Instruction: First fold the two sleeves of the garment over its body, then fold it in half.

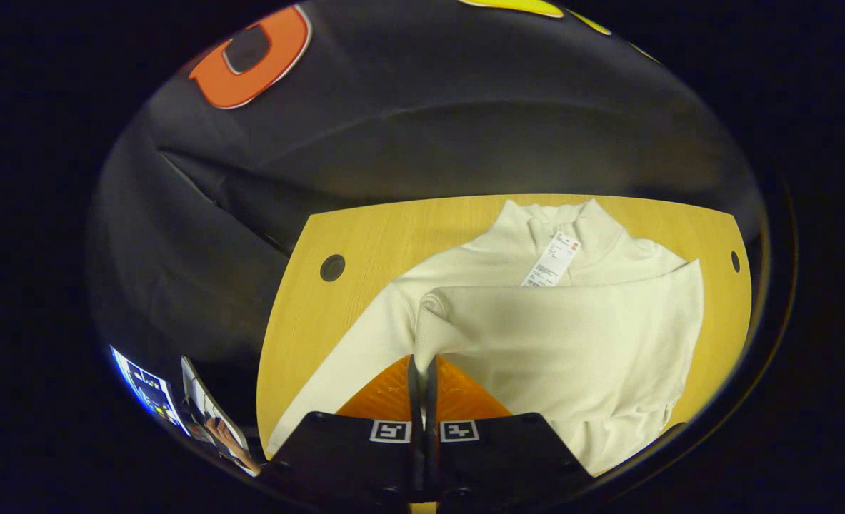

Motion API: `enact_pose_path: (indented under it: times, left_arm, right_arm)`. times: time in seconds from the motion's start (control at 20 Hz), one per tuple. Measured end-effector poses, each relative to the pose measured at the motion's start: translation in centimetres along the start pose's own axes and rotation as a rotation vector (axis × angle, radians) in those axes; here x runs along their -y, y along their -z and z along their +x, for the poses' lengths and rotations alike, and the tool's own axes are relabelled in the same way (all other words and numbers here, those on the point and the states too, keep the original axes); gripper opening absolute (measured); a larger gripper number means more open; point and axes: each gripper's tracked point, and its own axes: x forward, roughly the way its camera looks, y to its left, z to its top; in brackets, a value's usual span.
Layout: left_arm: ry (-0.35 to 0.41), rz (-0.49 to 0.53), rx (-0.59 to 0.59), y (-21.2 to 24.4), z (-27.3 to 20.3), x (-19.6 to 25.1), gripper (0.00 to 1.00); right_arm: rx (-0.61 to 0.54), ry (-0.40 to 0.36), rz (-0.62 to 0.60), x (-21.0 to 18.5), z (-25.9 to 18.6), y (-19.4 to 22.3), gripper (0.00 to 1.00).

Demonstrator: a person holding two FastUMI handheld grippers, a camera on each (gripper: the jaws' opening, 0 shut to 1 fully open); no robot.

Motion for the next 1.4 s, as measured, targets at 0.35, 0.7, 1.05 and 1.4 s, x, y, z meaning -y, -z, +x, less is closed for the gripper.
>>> enact_pose_path:
  times: [0.35,0.7,1.05,1.4]
  left_arm:
    - [-0.031,0.01,-0.032,2.0,-0.5,-0.3,0.99]
    - [-0.077,-0.023,-0.095,4.4,-1.1,-1.2,0.99]
    - [-0.264,-0.175,-0.213,8.7,-1.8,-6.1,1.0]
    - [-0.532,-0.385,-0.447,17.0,-3.0,-10.8,1.0]
  right_arm:
    - [-0.006,0.018,-0.01,-1.4,2.0,1.3,0.01]
    - [0.066,-0.014,-0.003,-1.2,-1.7,1.1,0.89]
    - [0.221,0.026,-0.092,2.7,-12.9,-0.5,0.97]
    - [0.407,0.013,-0.164,9.0,-27.9,1.2,0.97]
